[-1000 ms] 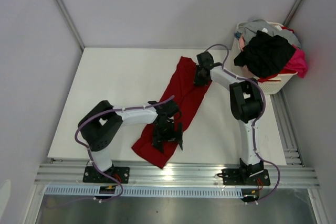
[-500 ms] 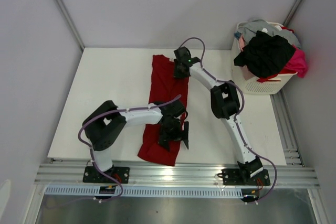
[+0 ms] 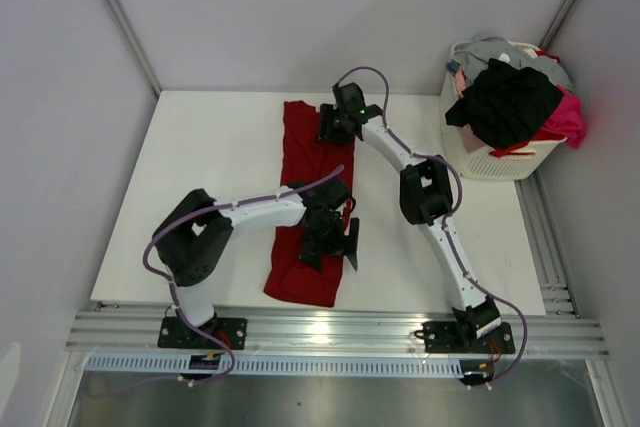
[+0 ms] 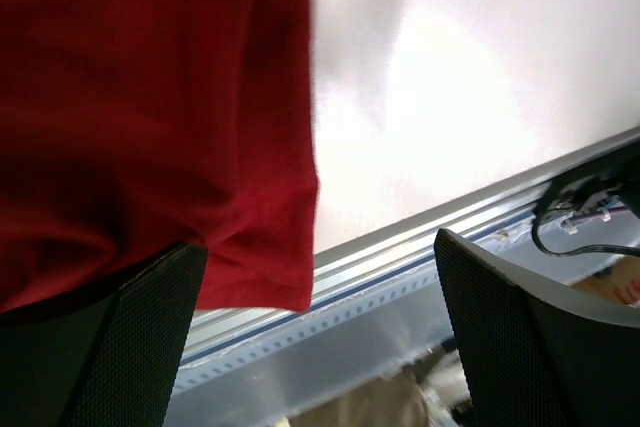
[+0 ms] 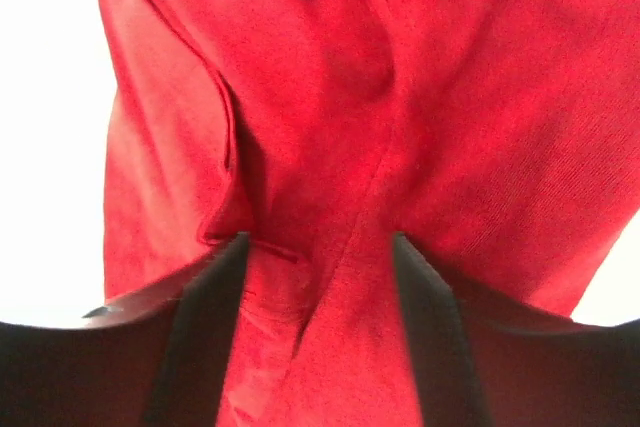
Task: Fold and stack the t-shirts
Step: Rotate the tshirt 90 degrees, then grab the bottom of the folded rectangular tshirt with both arms, then fold the folded rectangular tshirt in 1/3 of the way
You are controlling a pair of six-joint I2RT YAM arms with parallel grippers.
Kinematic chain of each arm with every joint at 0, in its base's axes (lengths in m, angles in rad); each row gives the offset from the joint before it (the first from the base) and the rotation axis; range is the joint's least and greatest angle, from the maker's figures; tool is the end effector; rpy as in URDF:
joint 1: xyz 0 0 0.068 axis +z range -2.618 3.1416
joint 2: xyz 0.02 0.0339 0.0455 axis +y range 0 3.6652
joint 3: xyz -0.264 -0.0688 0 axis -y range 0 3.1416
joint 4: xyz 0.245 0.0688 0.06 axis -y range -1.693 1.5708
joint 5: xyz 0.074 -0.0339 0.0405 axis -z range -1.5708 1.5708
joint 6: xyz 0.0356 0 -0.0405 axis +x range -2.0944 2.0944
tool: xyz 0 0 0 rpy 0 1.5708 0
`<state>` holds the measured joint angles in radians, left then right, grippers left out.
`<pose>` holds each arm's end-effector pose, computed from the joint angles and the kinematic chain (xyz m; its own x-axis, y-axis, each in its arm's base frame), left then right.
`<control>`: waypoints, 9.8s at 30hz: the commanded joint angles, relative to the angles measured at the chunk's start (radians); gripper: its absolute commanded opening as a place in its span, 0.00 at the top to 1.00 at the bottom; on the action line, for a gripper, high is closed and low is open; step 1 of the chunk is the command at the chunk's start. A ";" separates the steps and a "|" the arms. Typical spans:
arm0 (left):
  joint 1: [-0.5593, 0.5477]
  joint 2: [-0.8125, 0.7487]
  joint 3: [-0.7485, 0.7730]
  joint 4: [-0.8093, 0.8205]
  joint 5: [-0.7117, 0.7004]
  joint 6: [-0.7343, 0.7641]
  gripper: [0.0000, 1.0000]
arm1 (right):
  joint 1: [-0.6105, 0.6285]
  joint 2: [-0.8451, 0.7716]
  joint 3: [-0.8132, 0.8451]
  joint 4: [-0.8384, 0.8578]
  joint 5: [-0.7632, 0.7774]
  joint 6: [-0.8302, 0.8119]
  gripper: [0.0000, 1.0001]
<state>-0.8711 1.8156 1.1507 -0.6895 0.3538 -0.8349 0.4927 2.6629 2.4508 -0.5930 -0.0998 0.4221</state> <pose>0.2075 -0.2657 0.1608 -0.9896 0.0960 0.1067 0.0477 0.9211 -0.3863 0.5114 0.2786 0.1633 -0.7971 0.0347 -0.6028 -0.2246 0.9096 0.3494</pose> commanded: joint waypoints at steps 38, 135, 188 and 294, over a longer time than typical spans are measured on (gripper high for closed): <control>0.535 -0.935 -0.632 0.042 -0.042 0.114 0.20 | 0.521 -1.528 -1.872 0.298 0.064 0.780 0.20; -0.244 -1.130 -0.819 0.008 -0.420 -0.371 1.00 | 0.787 -1.505 -1.949 0.170 0.238 0.889 1.00; 0.316 -0.334 -0.049 0.275 -0.553 0.332 0.99 | 0.058 -0.985 -1.211 0.294 -0.121 -0.031 1.00; 0.669 0.107 0.405 0.284 -0.047 0.421 0.99 | -0.043 -0.193 -0.303 0.269 -0.248 -0.086 1.00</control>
<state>-0.1913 2.0731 1.6283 -0.4435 0.2493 -0.4488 0.4618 2.4210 2.0506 -0.3195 -0.3325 0.3073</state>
